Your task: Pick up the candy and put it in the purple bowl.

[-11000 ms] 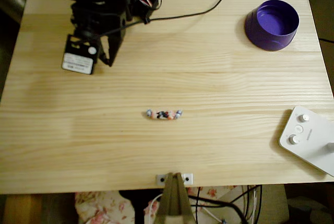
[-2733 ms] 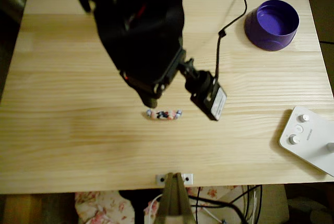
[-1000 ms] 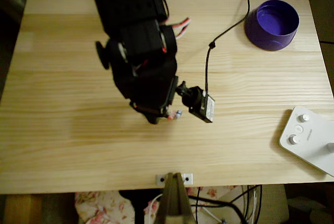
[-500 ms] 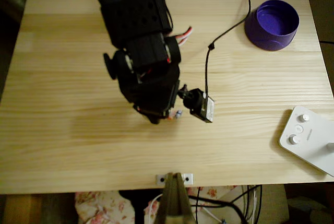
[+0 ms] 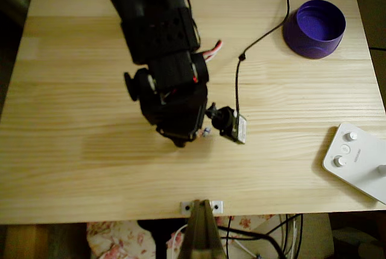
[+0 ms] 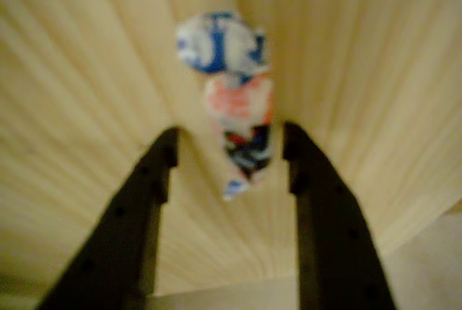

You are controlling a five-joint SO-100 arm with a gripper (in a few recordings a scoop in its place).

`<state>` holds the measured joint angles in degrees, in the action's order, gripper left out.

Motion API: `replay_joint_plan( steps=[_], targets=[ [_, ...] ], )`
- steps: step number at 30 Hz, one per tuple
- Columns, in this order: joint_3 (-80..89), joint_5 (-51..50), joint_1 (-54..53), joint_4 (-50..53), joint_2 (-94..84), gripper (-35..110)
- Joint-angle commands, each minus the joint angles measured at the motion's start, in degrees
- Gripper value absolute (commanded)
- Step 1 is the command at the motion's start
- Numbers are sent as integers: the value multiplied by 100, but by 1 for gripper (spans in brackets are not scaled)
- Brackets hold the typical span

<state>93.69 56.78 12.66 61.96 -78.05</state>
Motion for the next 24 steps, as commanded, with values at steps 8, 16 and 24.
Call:
replay_joint_plan(
  steps=[8, 16, 24],
  targets=[
    [-422, 281, -114, -9, 88, 18],
    [-387, 272, -114, 35, 88, 13],
    [-290, 88, -88, 53, 0, 10]
  ],
)
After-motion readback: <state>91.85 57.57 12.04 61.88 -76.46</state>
